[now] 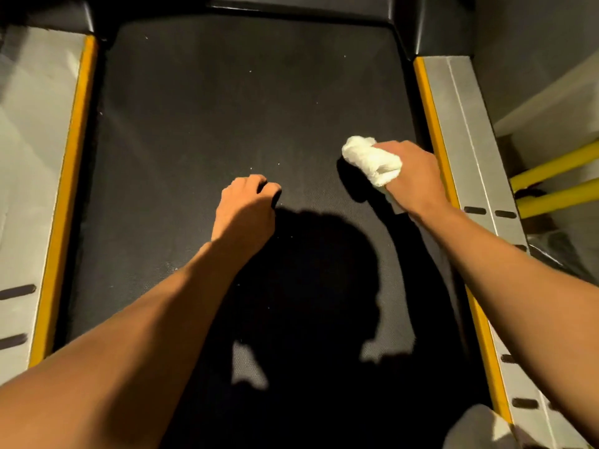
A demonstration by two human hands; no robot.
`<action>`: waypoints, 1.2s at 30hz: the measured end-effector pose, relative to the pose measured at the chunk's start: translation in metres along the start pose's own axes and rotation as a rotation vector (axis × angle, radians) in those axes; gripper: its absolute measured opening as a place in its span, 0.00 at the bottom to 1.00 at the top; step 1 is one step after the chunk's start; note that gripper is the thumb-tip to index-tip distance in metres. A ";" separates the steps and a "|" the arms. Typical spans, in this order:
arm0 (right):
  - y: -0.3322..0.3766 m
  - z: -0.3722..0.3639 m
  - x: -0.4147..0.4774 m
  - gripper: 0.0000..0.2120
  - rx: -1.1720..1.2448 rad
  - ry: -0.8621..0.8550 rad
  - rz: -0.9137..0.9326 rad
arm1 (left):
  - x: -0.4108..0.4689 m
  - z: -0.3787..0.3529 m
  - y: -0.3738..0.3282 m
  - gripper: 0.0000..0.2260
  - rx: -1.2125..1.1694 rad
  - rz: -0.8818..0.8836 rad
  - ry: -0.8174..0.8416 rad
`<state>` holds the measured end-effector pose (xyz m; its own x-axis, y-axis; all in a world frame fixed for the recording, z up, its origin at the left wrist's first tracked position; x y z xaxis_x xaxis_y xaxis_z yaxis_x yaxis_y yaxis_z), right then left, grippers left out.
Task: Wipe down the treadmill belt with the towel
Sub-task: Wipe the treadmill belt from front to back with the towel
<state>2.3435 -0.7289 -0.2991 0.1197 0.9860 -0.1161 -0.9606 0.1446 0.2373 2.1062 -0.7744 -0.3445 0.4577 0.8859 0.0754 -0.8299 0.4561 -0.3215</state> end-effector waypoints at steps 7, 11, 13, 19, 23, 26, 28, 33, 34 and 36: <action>-0.014 -0.045 -0.056 0.09 0.157 0.136 -0.192 | 0.003 -0.016 -0.028 0.15 0.013 0.016 0.070; 0.009 -0.031 -0.119 0.10 0.324 0.212 -0.017 | -0.013 -0.007 -0.037 0.16 -0.002 0.179 0.128; 0.001 -0.015 -0.110 0.11 0.350 0.170 -0.033 | -0.029 0.002 -0.046 0.16 -0.012 0.206 0.128; -0.052 -0.001 -0.043 0.09 0.021 0.108 -0.090 | -0.054 0.012 -0.041 0.16 -0.069 0.277 0.254; -0.050 -0.034 -0.068 0.09 0.057 0.286 -0.198 | -0.051 0.002 -0.054 0.16 -0.076 0.278 0.337; -0.007 -0.049 -0.128 0.16 0.170 0.309 0.092 | -0.058 -0.005 -0.061 0.17 -0.096 0.298 0.395; 0.016 -0.057 -0.165 0.16 0.269 0.430 0.230 | -0.056 -0.008 -0.055 0.15 -0.019 0.274 0.385; 0.029 -0.035 -0.101 0.13 0.426 0.206 -0.005 | -0.044 -0.012 -0.043 0.11 0.065 0.211 0.249; 0.029 -0.034 -0.076 0.16 0.300 0.138 -0.054 | -0.045 -0.012 -0.041 0.11 0.068 0.204 0.248; 0.037 -0.031 -0.041 0.16 0.233 0.022 -0.004 | -0.041 -0.013 -0.031 0.11 0.036 0.212 0.224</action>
<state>2.2952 -0.7668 -0.3156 0.1155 0.9836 -0.1384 -0.8759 0.1666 0.4528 2.1169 -0.8261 -0.3498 0.3289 0.9228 -0.2008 -0.9232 0.2695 -0.2739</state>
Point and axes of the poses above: each hand's wrist, its own x-axis towards the middle knuckle, its own z-axis out of the back of the hand, y = z × x, the point moved 8 cm from there along x, towards the middle knuckle, and after that the axes turned 12 degrees about -z, right-handed, at the moved point
